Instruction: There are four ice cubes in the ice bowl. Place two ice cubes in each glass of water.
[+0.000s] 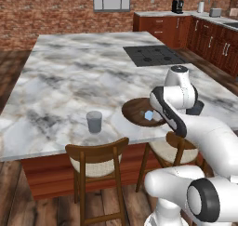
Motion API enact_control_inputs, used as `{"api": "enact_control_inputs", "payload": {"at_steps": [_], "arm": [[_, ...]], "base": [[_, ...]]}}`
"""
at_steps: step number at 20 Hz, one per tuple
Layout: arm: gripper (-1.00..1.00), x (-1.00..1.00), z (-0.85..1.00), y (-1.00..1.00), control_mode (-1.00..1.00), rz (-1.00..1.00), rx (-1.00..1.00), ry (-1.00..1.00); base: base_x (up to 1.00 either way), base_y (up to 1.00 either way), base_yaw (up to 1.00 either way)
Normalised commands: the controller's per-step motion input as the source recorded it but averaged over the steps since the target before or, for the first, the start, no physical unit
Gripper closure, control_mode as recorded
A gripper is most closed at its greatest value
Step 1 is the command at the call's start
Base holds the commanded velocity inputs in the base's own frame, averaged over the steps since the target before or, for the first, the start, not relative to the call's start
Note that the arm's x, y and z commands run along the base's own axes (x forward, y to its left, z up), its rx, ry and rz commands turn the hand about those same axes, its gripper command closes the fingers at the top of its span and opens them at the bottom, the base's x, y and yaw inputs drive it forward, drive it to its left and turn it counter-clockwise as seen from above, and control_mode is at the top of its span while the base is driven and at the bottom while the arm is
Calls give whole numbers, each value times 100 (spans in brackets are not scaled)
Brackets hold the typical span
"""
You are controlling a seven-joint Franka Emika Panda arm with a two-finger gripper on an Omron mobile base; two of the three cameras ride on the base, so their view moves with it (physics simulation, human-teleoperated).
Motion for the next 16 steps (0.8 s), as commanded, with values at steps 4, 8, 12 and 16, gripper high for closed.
{"api": "enact_control_inputs", "payload": {"at_steps": [4,8,12,16], "arm": [[-100,41,-8,0,-100,6,0,8],[-100,46,-10,0,-100,5,0,8],[-100,32,-16,-10,-100,3,0,5],[-100,24,-29,-9,-100,0,0,6]], "base": [[0,0,0],[0,0,0],[0,0,0],[0,0,0]]}}
